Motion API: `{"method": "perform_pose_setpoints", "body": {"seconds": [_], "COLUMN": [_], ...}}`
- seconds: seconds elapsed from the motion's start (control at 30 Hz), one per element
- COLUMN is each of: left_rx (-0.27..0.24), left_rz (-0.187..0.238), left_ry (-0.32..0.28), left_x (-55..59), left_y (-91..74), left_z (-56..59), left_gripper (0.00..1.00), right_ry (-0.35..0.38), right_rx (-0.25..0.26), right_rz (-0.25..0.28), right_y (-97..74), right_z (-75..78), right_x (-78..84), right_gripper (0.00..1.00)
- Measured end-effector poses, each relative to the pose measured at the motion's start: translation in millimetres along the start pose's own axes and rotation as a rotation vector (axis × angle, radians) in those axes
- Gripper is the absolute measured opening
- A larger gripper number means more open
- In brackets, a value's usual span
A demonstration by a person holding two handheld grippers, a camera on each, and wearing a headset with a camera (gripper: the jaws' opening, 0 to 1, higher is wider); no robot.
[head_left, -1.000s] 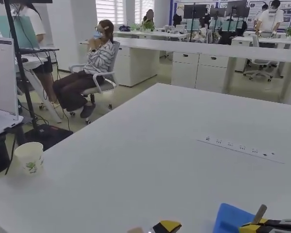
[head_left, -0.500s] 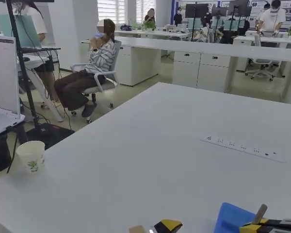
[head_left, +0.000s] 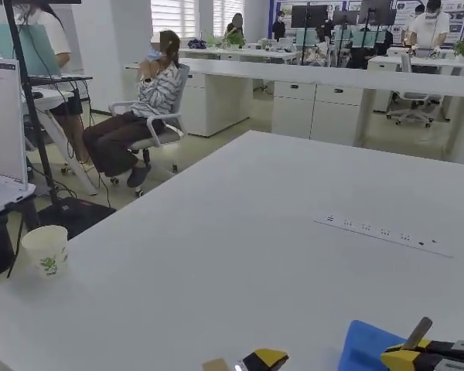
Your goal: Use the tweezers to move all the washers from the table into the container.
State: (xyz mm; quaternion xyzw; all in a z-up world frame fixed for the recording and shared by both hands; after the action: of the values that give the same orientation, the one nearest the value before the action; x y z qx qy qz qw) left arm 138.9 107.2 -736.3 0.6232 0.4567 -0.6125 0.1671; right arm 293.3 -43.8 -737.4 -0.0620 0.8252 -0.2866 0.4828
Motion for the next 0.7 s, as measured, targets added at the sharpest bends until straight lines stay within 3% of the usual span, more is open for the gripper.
{"method": "perform_pose_setpoints", "body": {"seconds": [0.2,0.43,0.7], "left_rx": [0.002,0.002,0.007], "left_rz": [-0.004,-0.006,-0.012], "left_ry": [0.002,0.004,0.008], "left_x": [0.3,0.4,0.5], "left_y": [0.3,0.5,1.1], "left_z": [0.6,0.7,1.1], "left_gripper": [0.76,0.76,0.76], "right_ry": [-0.014,-0.031,-0.048], "right_rx": [-0.042,-0.085,-0.122], "right_rz": [0.045,0.058,0.006], "right_y": [-4.2,-4.2,1.9], "right_z": [-15.4,-30.4,-45.5], "right_x": [-4.7,-4.6,8.9], "right_gripper": [0.03,0.03,0.03]}}
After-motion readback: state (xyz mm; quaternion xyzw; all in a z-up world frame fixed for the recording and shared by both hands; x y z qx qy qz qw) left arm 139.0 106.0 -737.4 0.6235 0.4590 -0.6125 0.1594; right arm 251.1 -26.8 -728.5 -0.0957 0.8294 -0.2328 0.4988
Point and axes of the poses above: the centre of the closed fingertips' face, and the gripper's own axes: y roughly forward along the fingers, z roughly to its right, x roughly out of its underside, the point moved 9 cm from there along -y, roughly backward along the fingers, and after that the axes turned 13 degrees about y, right-handed, at the moved point
